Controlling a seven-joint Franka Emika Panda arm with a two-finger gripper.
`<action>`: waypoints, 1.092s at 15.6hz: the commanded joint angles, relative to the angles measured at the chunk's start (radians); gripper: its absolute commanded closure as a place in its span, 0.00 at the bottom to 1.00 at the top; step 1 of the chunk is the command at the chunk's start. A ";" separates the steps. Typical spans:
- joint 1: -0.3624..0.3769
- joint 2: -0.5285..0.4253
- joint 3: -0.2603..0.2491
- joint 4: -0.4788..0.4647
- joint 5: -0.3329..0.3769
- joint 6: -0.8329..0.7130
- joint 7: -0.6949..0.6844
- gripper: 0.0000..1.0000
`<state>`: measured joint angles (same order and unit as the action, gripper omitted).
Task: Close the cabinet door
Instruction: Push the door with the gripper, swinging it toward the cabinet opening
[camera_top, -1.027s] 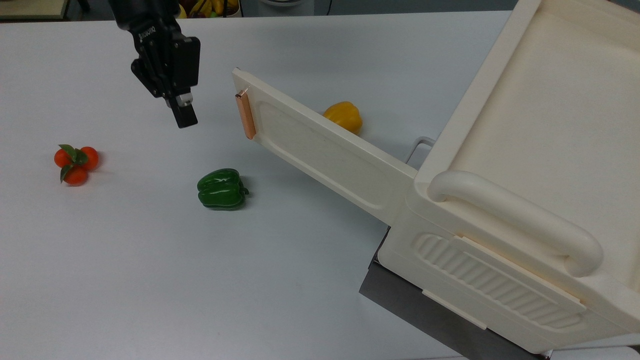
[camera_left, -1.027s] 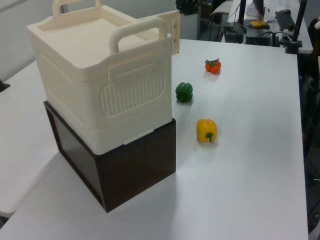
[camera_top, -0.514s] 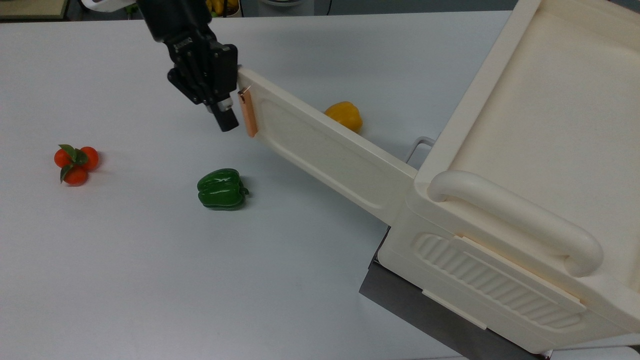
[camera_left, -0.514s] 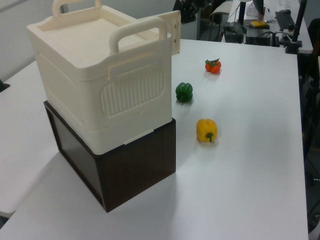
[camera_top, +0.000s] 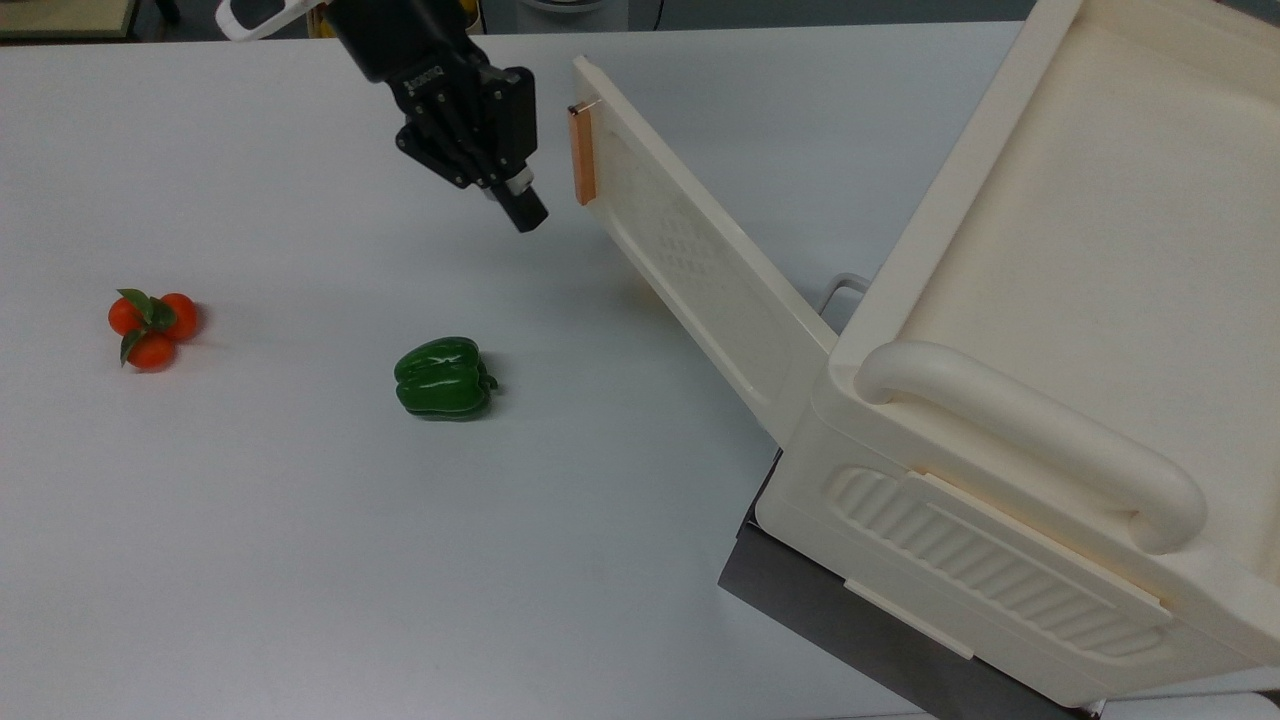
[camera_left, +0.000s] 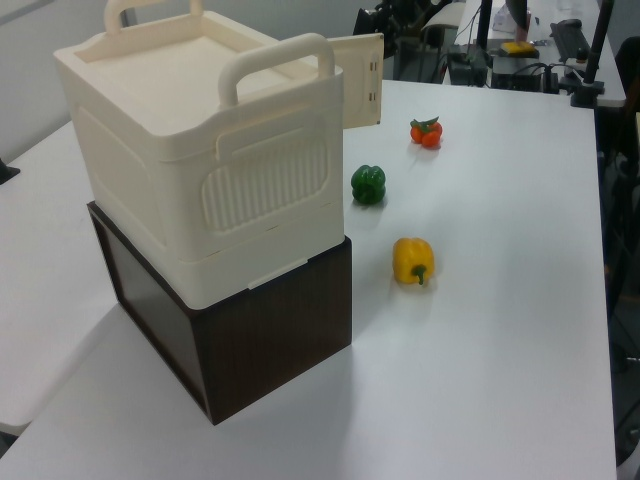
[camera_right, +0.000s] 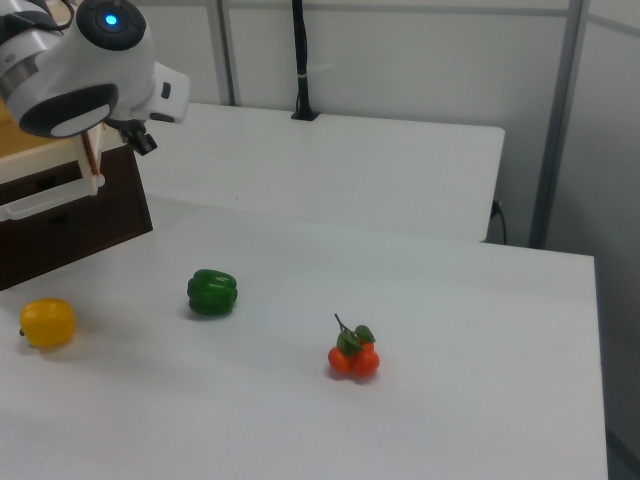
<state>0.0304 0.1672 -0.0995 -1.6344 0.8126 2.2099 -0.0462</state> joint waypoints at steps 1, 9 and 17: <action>0.008 -0.034 0.010 -0.012 -0.006 -0.088 0.011 1.00; 0.006 -0.037 0.118 -0.012 -0.052 -0.124 0.051 1.00; 0.008 -0.034 0.242 -0.009 -0.069 -0.107 0.085 1.00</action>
<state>0.0381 0.1506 0.1084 -1.6339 0.7763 2.1116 0.0009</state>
